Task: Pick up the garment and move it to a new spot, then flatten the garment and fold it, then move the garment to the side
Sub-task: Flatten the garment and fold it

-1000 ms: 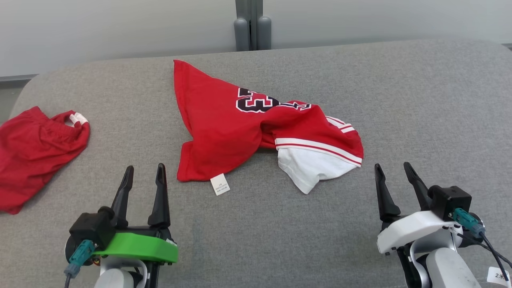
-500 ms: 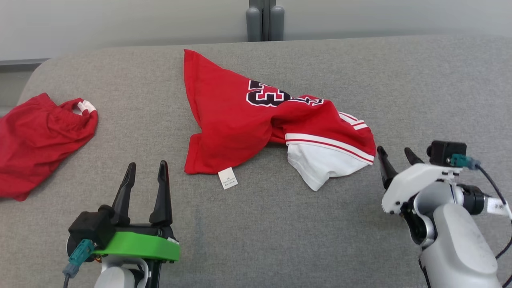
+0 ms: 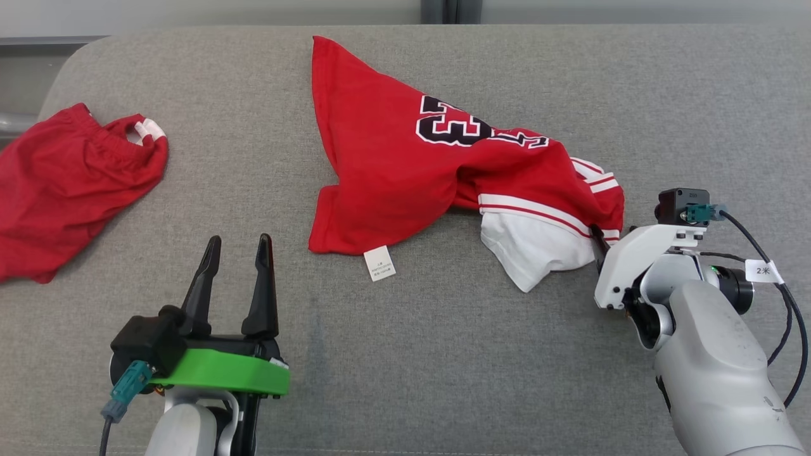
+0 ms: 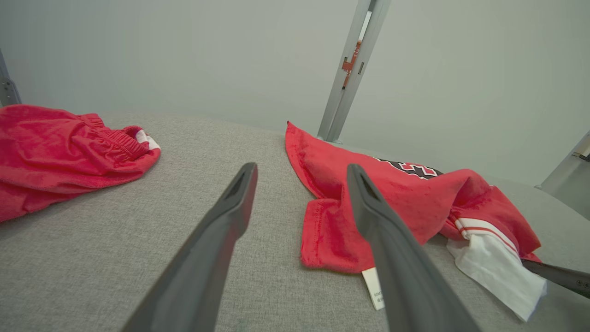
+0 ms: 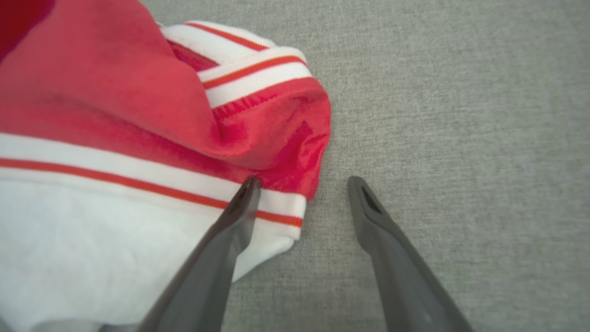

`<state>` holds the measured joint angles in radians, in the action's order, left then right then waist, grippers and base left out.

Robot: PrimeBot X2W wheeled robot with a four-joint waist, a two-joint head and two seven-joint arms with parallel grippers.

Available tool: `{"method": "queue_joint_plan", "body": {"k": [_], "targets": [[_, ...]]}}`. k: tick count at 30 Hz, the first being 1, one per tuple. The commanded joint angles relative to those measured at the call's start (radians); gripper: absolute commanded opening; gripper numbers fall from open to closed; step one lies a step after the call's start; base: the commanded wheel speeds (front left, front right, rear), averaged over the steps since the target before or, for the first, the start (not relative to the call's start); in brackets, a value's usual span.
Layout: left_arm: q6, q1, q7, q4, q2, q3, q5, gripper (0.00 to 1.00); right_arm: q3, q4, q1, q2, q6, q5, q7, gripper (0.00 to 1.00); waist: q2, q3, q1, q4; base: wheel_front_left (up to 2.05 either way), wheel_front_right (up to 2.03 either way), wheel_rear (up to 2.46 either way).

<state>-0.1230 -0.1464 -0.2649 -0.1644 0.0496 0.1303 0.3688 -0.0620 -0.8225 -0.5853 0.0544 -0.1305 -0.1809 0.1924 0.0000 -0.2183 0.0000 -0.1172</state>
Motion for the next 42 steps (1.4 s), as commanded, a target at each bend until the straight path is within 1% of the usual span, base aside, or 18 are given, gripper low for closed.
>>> {"method": "queue_joint_plan", "body": {"k": [1,2,4,7,11,13,17,19,21,24,26,28,31,33,34,35,42], "targets": [[-0.003,-0.019,0.001,0.000,0.002,-0.004,0.001,1.00,0.017,-0.030,0.007,-0.008,-0.001,0.006,-0.008,0.17,0.0000,-0.003,0.0000,-0.003,0.00,0.00,0.00],[-0.003,-0.018,0.001,0.000,0.002,-0.007,0.001,1.00,0.021,-0.034,0.004,-0.009,-0.001,0.012,-0.032,0.00,0.0000,-0.001,0.0000,-0.001,0.00,0.00,0.00],[-0.003,-0.012,0.001,-0.001,0.002,-0.012,0.001,1.00,0.019,-0.035,0.004,-0.006,0.000,0.032,-0.070,0.00,0.0000,0.009,0.0000,0.004,0.00,0.00,0.00],[-0.004,0.005,0.001,-0.002,0.002,-0.017,0.000,1.00,0.009,0.002,0.011,0.001,0.000,0.065,-0.134,0.00,0.0000,0.027,0.0000,0.016,0.00,0.00,0.00],[-0.004,0.027,0.001,-0.005,0.002,-0.022,0.001,1.00,-0.007,0.110,0.055,-0.003,0.000,0.098,-0.182,0.00,0.0000,0.060,0.0000,0.036,0.00,0.00,0.00],[-0.004,0.037,0.001,-0.003,0.002,-0.026,0.002,1.00,-0.013,0.202,0.093,-0.002,0.000,0.105,-0.184,0.00,0.0000,0.074,0.0000,0.049,0.00,0.00,0.00],[-0.004,0.051,0.001,0.004,0.002,-0.039,0.000,1.00,-0.023,0.454,0.203,-0.002,0.000,0.105,-0.131,0.00,0.0000,0.086,0.0000,0.077,0.00,0.00,0.00],[-0.003,0.056,0.001,0.008,0.002,-0.046,-0.002,1.00,-0.039,0.605,0.271,-0.002,0.000,0.102,-0.082,0.00,0.0000,0.086,0.0000,0.092,0.00,0.00,0.00],[-0.002,0.059,0.001,0.011,0.002,-0.051,-0.003,1.00,-0.060,0.726,0.332,-0.002,0.000,0.096,-0.034,0.00,0.0000,0.084,0.0000,0.101,0.00,0.00,0.00],[-0.002,0.056,0.001,0.017,0.002,-0.056,-0.004,1.00,-0.104,0.861,0.395,-0.002,0.000,0.085,0.032,0.00,0.0000,0.075,0.0000,0.112,0.00,0.00,0.00],[-0.003,0.047,0.001,0.019,0.002,-0.055,-0.005,1.00,-0.127,0.896,0.409,-0.003,0.000,0.100,0.064,0.00,0.0000,0.062,0.0000,0.115,0.00,0.00,0.00],[-0.004,0.027,0.001,0.025,0.002,-0.050,-0.010,1.00,-0.147,0.892,0.389,0.005,0.000,0.118,0.095,0.00,0.0000,0.039,0.0000,0.113,0.00,0.00,0.00],[-0.005,0.000,0.001,0.029,0.002,-0.043,-0.014,1.00,-0.162,0.821,0.331,0.046,0.000,0.132,0.113,0.00,0.0000,0.005,0.0000,0.101,0.00,0.00,0.00],[-0.006,-0.014,0.001,0.030,0.002,-0.038,-0.018,1.00,-0.166,0.736,0.277,0.079,0.000,0.132,0.105,0.00,0.0000,-0.020,0.0000,0.085,0.00,0.00,0.00],[-0.007,-0.019,0.001,0.031,0.002,-0.037,-0.020,1.00,-0.168,0.711,0.254,0.087,0.000,0.128,0.094,0.00,0.0000,-0.027,0.0000,0.080,0.00,0.00,0.00],[-0.007,-0.028,0.001,0.032,0.002,-0.034,-0.021,1.00,-0.168,0.660,0.215,0.110,0.000,0.129,0.078,0.00,0.0000,-0.041,0.0000,0.069,0.00,0.00,0.00],[-0.007,-0.057,0.001,0.038,0.002,-0.029,-0.024,1.00,-0.184,0.406,0.055,0.168,0.000,0.149,0.018,0.00,0.0000,-0.097,0.0000,0.015,0.00,0.00,0.00]]}}
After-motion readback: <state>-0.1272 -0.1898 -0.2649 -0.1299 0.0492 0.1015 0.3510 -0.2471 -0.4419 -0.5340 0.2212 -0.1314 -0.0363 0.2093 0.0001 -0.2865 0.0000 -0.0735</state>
